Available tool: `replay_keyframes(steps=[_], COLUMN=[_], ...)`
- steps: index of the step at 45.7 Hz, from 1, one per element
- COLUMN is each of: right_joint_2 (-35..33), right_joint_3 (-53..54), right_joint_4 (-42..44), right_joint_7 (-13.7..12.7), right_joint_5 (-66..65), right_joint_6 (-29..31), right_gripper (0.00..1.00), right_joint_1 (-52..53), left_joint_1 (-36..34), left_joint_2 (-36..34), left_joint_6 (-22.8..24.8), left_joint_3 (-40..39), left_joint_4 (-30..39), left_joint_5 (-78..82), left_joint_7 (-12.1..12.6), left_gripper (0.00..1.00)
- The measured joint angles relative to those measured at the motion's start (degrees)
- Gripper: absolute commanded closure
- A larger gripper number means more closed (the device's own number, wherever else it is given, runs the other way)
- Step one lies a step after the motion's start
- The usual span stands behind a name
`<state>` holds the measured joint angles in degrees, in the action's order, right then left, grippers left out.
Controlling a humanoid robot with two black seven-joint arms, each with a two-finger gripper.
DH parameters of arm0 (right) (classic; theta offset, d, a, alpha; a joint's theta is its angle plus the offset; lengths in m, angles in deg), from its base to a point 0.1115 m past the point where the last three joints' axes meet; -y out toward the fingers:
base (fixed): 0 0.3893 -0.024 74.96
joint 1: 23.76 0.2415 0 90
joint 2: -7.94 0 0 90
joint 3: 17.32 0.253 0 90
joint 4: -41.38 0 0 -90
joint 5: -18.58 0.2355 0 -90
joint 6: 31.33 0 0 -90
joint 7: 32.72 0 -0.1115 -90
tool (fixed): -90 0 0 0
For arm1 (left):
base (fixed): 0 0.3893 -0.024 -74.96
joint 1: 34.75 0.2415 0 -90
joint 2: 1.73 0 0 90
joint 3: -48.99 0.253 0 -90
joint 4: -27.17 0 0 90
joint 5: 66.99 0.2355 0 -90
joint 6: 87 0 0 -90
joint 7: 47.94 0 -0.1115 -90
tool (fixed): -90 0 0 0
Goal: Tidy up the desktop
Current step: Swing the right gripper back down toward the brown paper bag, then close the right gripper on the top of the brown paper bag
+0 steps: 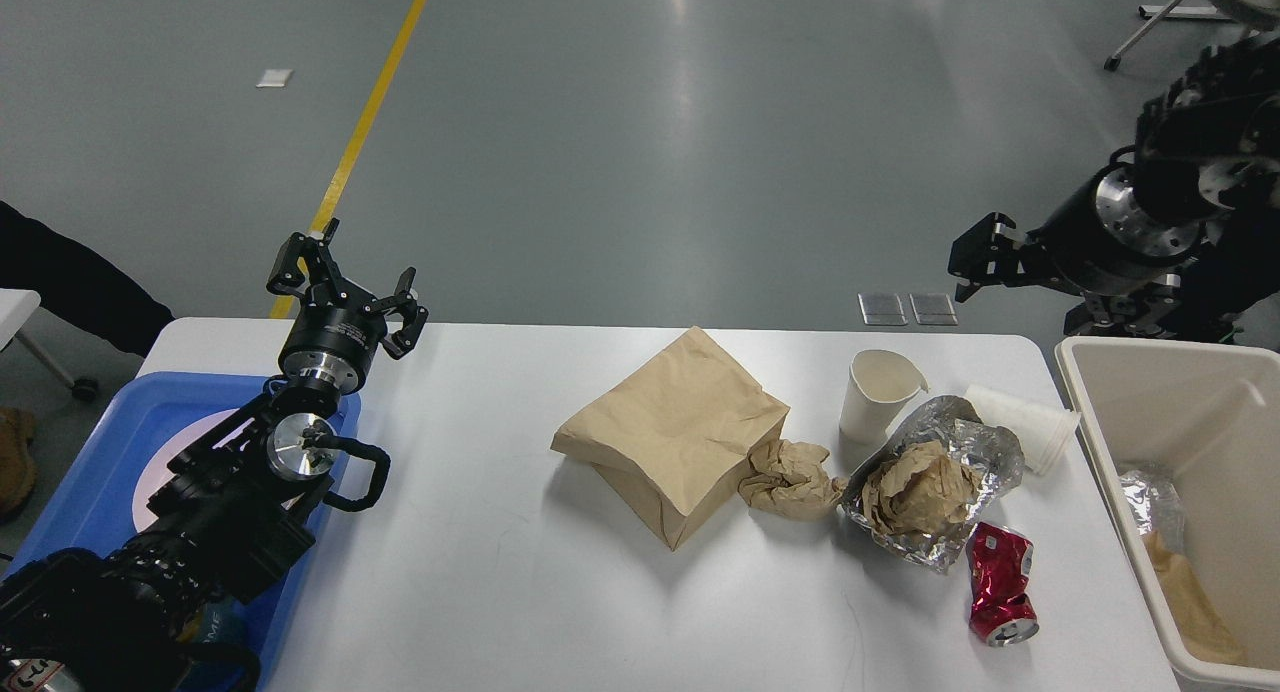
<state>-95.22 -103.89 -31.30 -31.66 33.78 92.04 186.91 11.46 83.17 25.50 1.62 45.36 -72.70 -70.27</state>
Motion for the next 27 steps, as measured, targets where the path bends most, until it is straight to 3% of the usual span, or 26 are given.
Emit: replay_keyframes(steps=[5, 8, 18, 27], right_joint_2=[-1.7, -2.7, -3.9, -0.7], right_joint_3=[0.1, 0.3, 4.3, 10.9], right_joint_4=[-2.2, -2.7, -3.0, -2.4], right_joint_7=[-3.8, -4.6, -4.8, -4.6], right_joint_5=[5.7, 7.8, 6.7, 1.1], right_joint_6=[3.5, 7.2, 19.1, 19.9], right_gripper=[0.00, 0.00, 0.00, 0.00], right_joint_1=[-1.3, -2.2, -2.6, -3.8], left_joint_1=[0.0, 0.0, 0.0, 0.0], left_joint_2=[0.0, 0.0, 0.0, 0.0], left_joint_6=[0.0, 0.0, 0.0, 0.0], left_joint_3=[0.0, 0.0, 0.0, 0.0], left_joint_4=[0.0, 0.0, 0.0, 0.0], left_joint_5=[0.0, 0.0, 0.0, 0.0], left_joint_7=[0.0, 0.0, 0.0, 0.0], left_gripper=[0.04, 0.04, 0.04, 0.04])
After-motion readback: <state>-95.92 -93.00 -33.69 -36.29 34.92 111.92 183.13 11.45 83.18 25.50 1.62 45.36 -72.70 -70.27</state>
